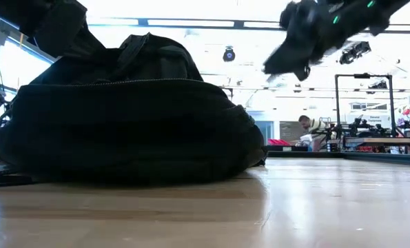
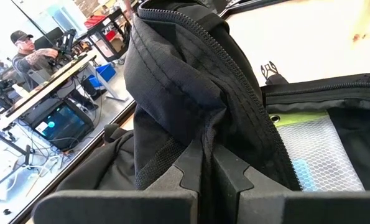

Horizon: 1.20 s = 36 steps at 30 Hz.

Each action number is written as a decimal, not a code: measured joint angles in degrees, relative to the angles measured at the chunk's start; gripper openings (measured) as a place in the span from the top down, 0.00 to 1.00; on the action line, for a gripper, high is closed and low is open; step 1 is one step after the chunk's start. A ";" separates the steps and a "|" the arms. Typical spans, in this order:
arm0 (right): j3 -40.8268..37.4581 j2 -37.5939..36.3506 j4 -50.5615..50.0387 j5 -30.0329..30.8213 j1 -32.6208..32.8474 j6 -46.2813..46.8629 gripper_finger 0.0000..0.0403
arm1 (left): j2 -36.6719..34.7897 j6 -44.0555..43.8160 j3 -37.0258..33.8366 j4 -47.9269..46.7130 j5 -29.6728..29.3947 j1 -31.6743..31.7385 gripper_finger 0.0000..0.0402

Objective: Unpack backpack
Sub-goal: Remove the transparent zip bag from the backpack

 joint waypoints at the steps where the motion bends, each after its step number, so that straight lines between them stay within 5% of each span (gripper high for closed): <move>1: 0.00 0.40 2.14 0.24 2.44 -0.03 0.68 | 0.00 -0.02 0.00 0.04 -0.07 0.04 1.00; 6: 0.47 10.14 19.63 1.85 12.16 -8.28 0.68 | 0.00 -0.02 0.00 0.01 -0.55 0.08 1.00; 9: 4.20 18.63 22.81 8.28 14.18 -10.50 0.68 | 0.00 -0.02 0.00 0.13 -0.76 0.10 1.00; 15: 20.85 35.64 8.04 20.08 13.59 -10.92 0.68 | 0.00 0.20 0.00 0.18 -0.81 0.09 1.00; 24: 45.06 53.23 -17.62 7.03 15.34 -22.65 0.68 | 0.00 0.63 0.00 0.18 -0.12 0.07 1.00; 29: 48.22 56.86 -20.44 5.16 17.99 -27.22 0.68 | 0.00 0.85 0.00 0.18 0.08 0.08 1.00; 36: 48.28 57.30 -20.97 12.35 20.32 -30.88 0.55 | 0.00 0.83 0.00 0.26 0.12 0.08 1.00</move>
